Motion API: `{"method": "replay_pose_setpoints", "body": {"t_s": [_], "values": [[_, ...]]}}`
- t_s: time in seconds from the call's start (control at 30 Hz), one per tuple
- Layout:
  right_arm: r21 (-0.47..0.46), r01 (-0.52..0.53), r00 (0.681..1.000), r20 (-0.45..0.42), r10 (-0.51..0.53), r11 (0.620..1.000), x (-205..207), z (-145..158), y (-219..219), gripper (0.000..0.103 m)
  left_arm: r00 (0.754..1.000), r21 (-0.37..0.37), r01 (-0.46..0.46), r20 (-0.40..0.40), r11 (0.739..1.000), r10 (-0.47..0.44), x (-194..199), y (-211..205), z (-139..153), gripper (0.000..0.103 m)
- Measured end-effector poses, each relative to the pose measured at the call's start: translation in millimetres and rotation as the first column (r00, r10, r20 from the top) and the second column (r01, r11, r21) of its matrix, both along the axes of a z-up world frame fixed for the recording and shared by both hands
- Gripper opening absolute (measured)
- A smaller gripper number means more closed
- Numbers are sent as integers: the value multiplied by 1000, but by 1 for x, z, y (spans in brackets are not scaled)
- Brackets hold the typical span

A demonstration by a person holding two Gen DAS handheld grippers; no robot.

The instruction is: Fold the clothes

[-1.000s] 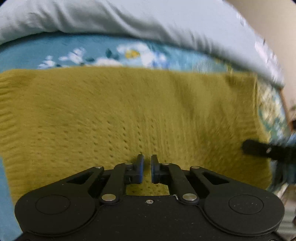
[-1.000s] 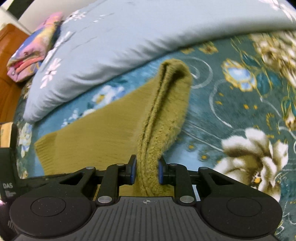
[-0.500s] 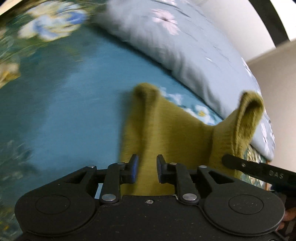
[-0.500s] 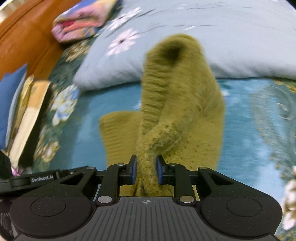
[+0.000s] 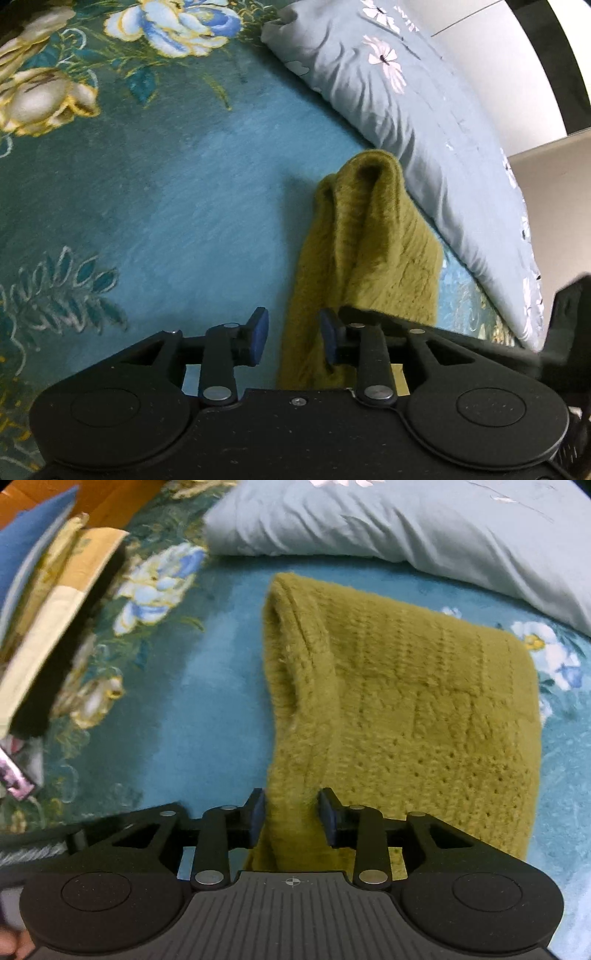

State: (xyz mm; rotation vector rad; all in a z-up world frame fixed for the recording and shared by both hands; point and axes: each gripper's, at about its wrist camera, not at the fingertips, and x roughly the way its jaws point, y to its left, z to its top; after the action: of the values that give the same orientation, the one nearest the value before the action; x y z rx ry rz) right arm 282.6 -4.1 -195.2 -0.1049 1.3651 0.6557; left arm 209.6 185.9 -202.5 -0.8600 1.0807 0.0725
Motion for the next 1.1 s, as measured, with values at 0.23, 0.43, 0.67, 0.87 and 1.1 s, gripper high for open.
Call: {"method": "replay_pose_setpoints", "body": {"t_s": [0.23, 0.43, 0.67, 0.87, 1.1], "values": [[54, 64, 995, 79, -68, 997, -9, 37, -55, 57, 992, -51, 100, 87, 994, -95, 29, -13, 8, 56], [-46, 341, 940, 5, -341, 939, -15, 10, -138, 61, 970, 82, 236, 41, 968, -240, 62, -48, -3, 72], [-16, 512, 852, -122, -510, 859, -45, -27, -176, 70, 971, 169, 238, -69, 956, -229, 72, -48, -31, 74], [94, 636, 758, -258, -599, 766, -55, -53, -190, 80, 985, 69, 144, -105, 987, -136, 60, -37, -52, 78], [124, 718, 674, -369, -640, 685, -48, -68, -191, 71, 993, 28, 44, -110, 999, -40, 47, -37, -53, 79]]}}
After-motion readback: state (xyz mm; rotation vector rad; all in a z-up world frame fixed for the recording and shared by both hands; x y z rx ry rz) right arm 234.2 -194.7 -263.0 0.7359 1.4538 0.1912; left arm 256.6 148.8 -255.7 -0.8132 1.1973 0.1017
